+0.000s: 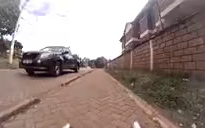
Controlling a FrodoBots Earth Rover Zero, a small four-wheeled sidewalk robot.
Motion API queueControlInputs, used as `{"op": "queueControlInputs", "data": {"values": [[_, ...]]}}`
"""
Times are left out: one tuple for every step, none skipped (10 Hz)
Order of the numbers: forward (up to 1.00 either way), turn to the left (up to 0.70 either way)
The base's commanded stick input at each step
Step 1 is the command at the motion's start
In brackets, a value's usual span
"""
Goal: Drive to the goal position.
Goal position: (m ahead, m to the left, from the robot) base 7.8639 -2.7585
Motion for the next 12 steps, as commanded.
{"op": "queueControlInputs", "data": {"values": [[0.50,0.00],[0.50,0.00],[0.50,0.00],[0.50,0.00],[0.50,0.00],[0.50,0.00],[0.50,0.00],[0.50,0.00],[0.50,0.00],[0.50,0.00],[0.50,0.00],[0.50,0.00]]}}
